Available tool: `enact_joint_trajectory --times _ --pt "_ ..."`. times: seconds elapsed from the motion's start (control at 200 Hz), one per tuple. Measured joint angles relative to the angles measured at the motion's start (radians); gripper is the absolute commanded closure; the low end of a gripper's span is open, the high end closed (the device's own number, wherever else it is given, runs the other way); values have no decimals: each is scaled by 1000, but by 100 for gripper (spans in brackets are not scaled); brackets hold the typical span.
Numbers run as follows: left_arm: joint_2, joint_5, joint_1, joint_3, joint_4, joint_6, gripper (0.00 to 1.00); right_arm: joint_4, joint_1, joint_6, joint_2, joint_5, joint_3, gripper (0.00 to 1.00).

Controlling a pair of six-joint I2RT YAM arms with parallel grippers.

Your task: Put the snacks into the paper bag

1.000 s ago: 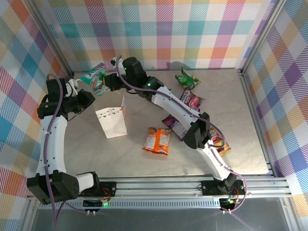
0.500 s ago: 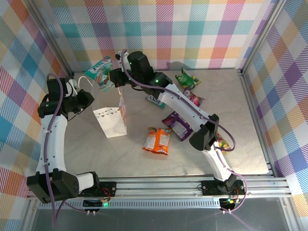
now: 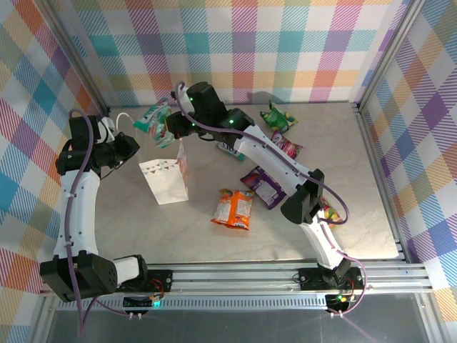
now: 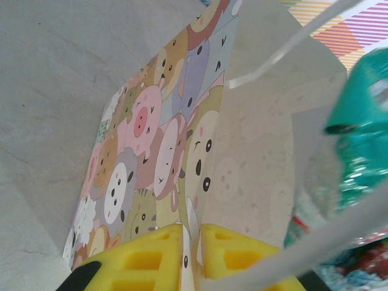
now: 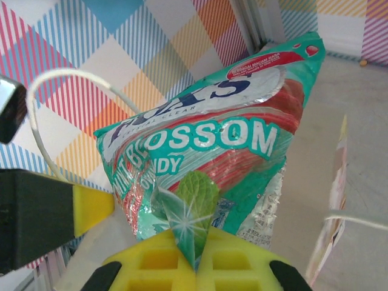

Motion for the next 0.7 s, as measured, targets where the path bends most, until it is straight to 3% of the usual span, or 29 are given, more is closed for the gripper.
enact_joint_trajectory --times 0.7 --pt "2 9 0 -5 3 -15 84 -93 25 -41 0 -2 -12 86"
